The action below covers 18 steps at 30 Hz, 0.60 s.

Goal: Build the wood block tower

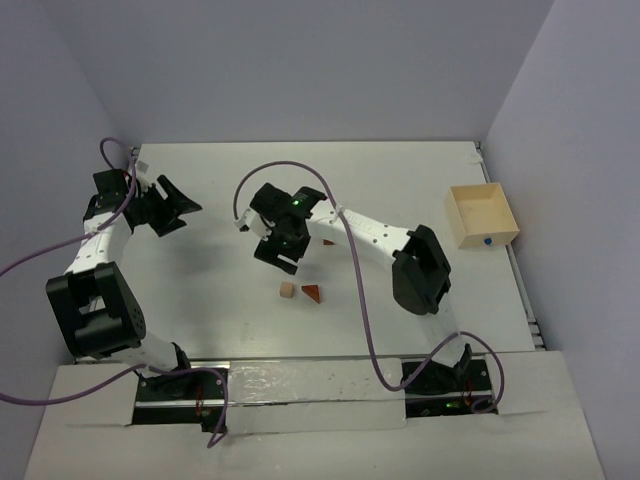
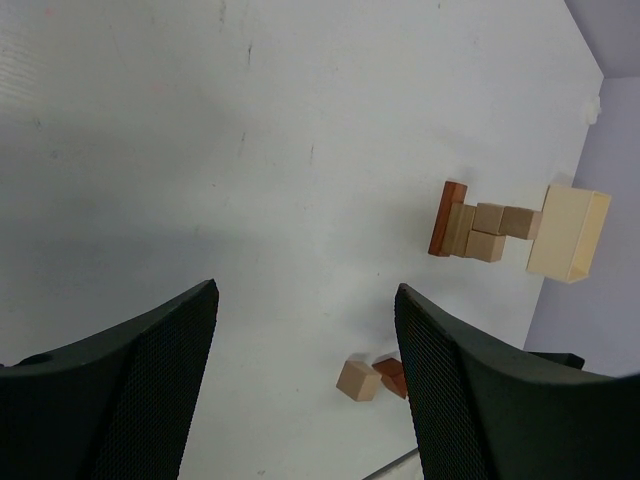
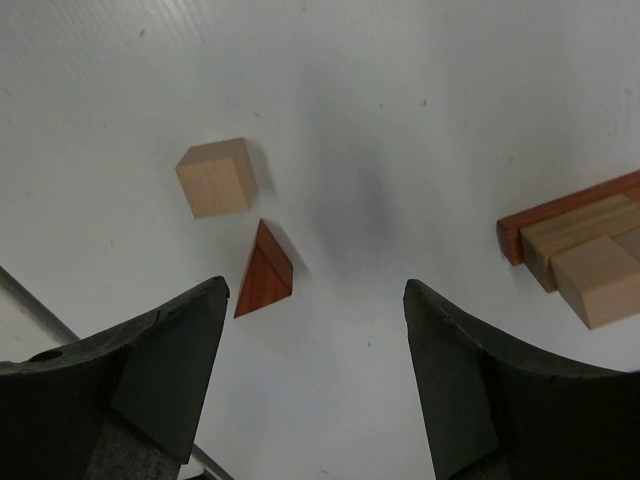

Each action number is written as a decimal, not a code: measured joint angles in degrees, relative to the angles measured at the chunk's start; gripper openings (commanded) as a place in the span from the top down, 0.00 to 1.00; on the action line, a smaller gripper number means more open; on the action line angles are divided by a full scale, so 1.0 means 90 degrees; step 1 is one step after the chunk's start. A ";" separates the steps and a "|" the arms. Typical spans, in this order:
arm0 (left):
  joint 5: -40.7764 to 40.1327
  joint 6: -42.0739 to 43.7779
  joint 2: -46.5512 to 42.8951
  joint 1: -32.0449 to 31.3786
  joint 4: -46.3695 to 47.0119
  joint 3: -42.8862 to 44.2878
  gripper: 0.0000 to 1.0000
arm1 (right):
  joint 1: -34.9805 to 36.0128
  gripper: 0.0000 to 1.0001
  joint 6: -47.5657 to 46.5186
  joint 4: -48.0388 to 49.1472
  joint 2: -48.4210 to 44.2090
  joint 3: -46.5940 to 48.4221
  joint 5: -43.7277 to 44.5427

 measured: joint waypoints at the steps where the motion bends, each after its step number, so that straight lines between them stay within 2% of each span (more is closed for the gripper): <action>1: 0.0007 -0.0002 0.0000 0.0000 0.0002 0.0000 0.22 | 0.0032 0.22 0.0004 -0.0051 0.0091 0.0115 0.0003; 5: 0.0010 -0.0005 0.0000 0.0000 0.0005 0.0000 0.22 | 0.0168 0.22 0.0048 -0.0128 0.0384 0.0564 0.0011; 18: 0.0112 -0.0080 0.0024 0.0209 0.0007 -0.0002 0.22 | 0.0610 0.26 0.0082 -0.0097 0.0589 0.0401 -0.0210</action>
